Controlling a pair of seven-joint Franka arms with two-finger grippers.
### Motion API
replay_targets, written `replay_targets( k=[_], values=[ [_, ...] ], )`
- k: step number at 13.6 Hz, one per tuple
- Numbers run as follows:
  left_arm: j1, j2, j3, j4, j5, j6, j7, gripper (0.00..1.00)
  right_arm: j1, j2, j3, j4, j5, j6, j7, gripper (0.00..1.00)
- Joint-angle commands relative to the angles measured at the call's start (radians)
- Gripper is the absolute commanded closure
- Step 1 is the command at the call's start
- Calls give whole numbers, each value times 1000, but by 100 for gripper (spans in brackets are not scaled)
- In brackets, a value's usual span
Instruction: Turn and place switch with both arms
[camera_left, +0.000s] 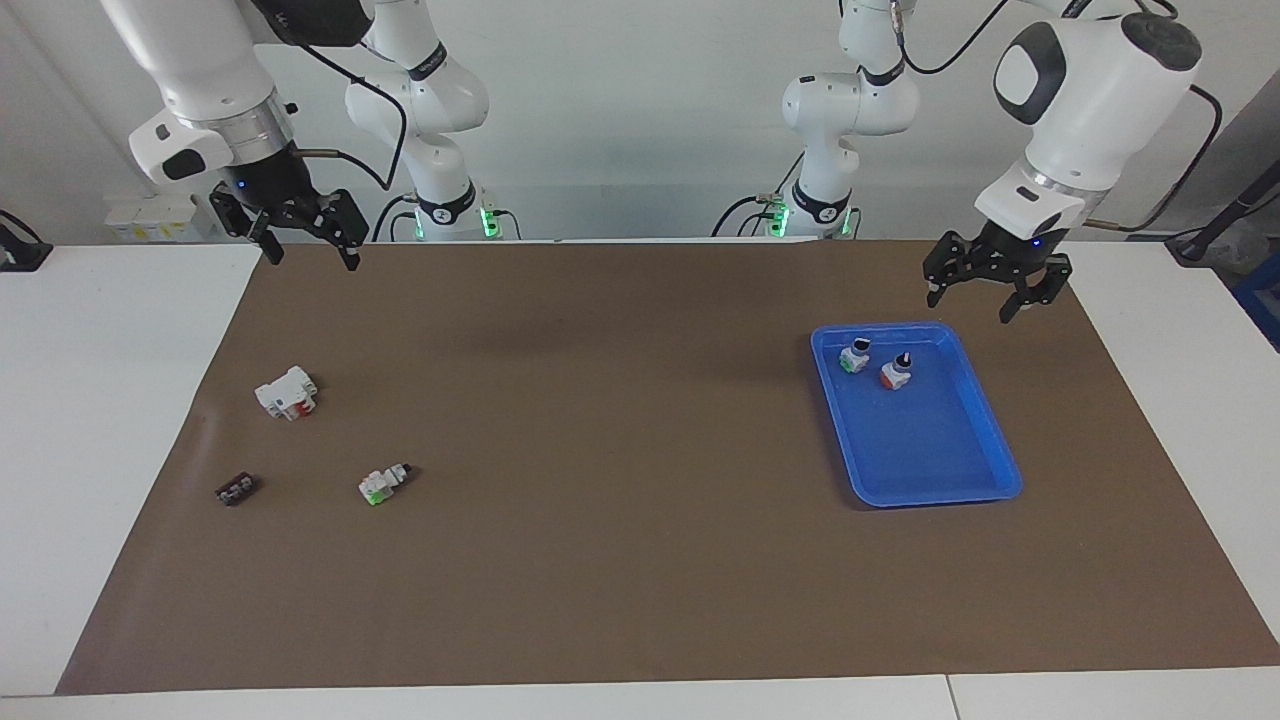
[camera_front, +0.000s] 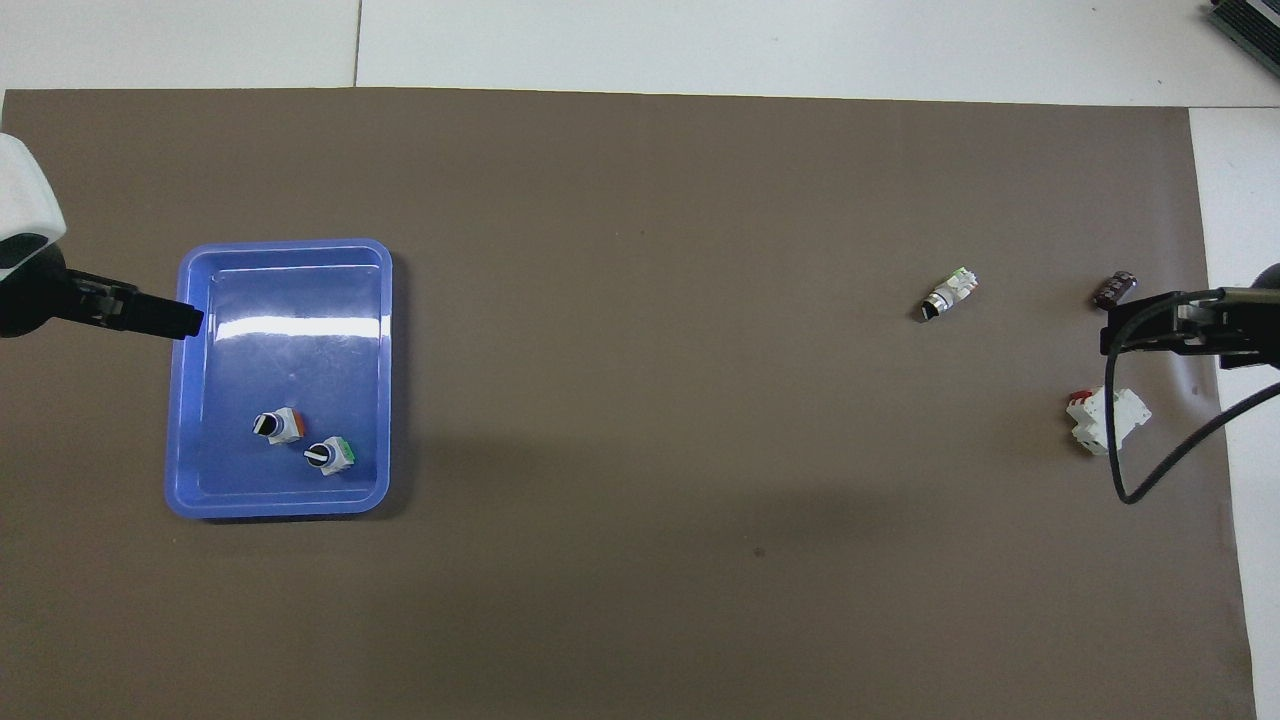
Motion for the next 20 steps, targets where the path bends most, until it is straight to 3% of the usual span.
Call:
replay_targets(
  k=[1,5,8,20],
  values=[
    [-8,37,16,108,12,-107,-20,0,-16,45,3,58,-19,-10,-24,0],
    [-5,19,19,116,15,-219,-139,0,-11,36,3,40,-3,-10,-22,0],
    [-6,-14,13,105,17,-224,-201,0,-8,22,3,38,-3,-10,-19,0],
    [-5,-14,16,114,60,-227,-208,0,-11,-5,2,-8,-3,7,-21,0]
  ],
)
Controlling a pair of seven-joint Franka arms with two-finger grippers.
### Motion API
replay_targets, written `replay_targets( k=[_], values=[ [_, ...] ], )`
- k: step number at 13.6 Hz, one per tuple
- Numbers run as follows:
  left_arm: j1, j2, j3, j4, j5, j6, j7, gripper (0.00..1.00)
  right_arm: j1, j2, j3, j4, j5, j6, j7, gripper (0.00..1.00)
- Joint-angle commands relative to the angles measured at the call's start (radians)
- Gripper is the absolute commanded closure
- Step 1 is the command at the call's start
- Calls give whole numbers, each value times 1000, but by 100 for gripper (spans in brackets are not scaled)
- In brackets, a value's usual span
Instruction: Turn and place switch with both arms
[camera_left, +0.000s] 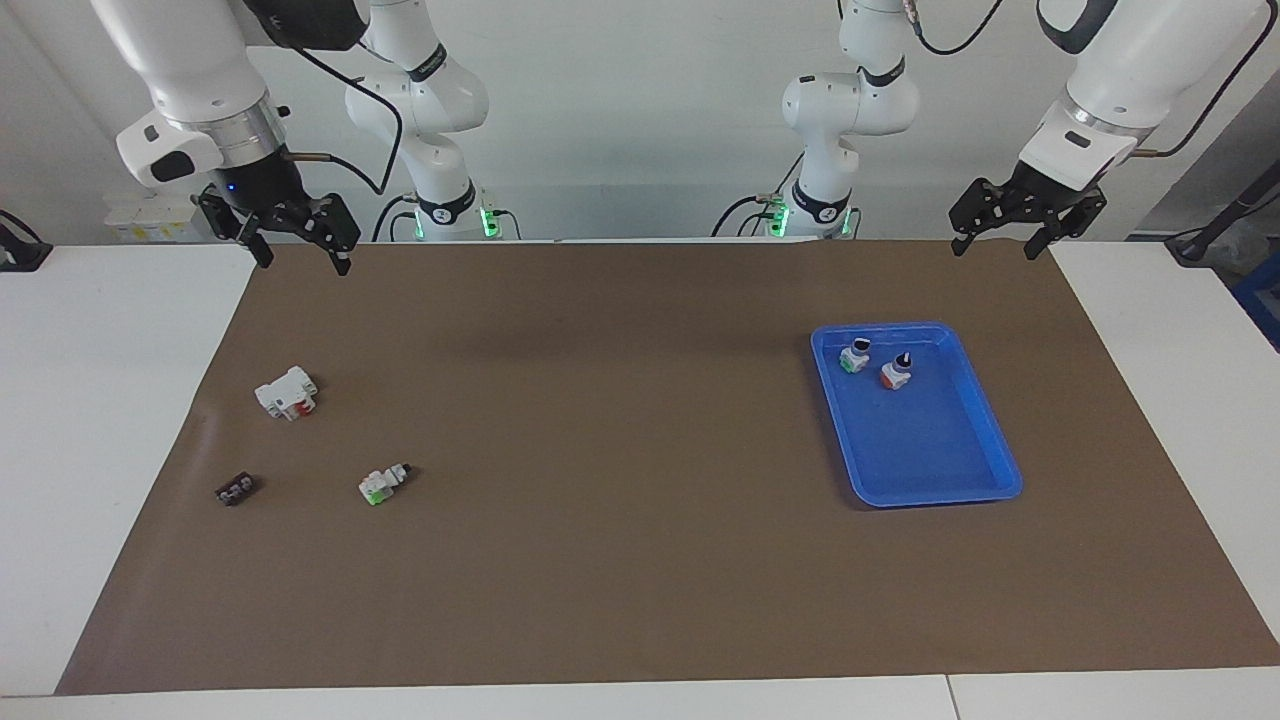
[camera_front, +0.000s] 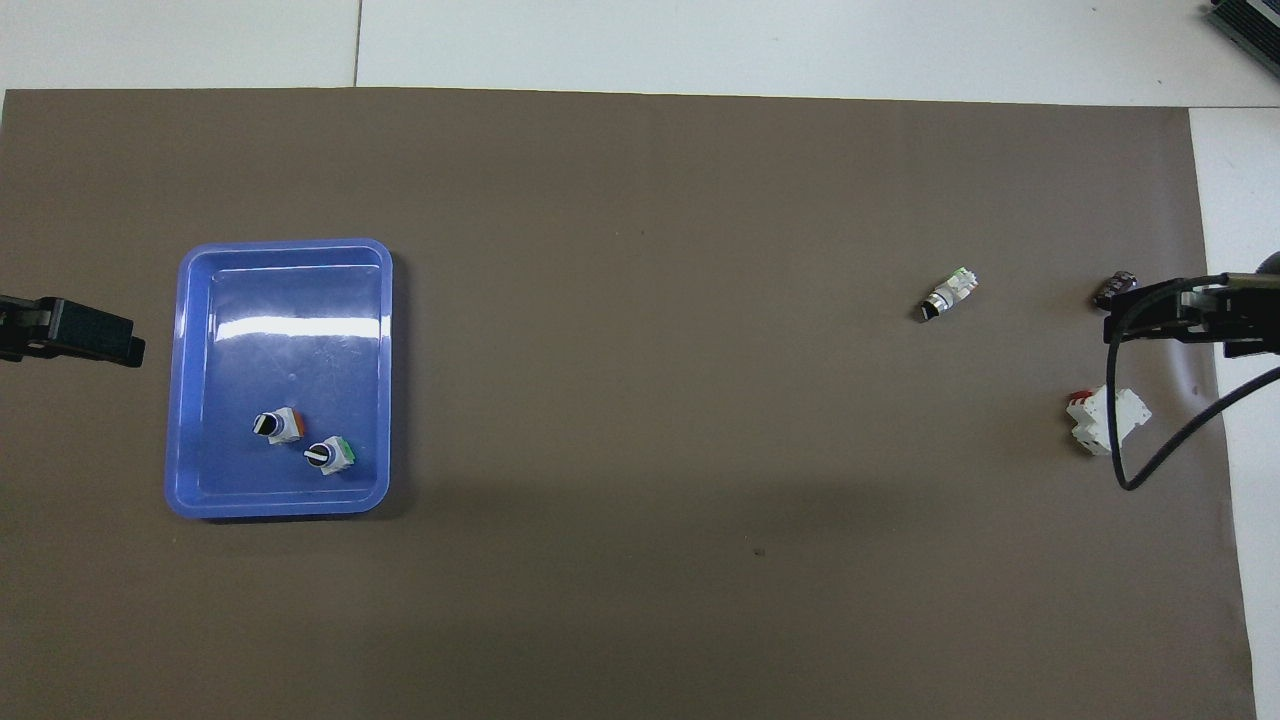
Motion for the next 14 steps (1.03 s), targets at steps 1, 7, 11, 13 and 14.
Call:
replay_targets(
  k=[1,7,11,13,14],
  values=[
    [-5,-2,5,18,20,-9,-14,0,-10,-26,3,-33,-2,11,-22,0],
    [5,-4,3,15,23,28,-8,0,-10,-26,3,-33,-2,11,-22,0],
    [56,-42,-8,-29,12,22,-2,0,-10,-26,2,-33,-2,11,-21,0],
    [57,-38,-14,-25,12,11,-6,0,-10,-26,2,-33,-2,11,-22,0],
    [58,-39,-15,-23,14,10,-3,0,-13,-26,2,-33,-2,11,-21,0]
  ],
)
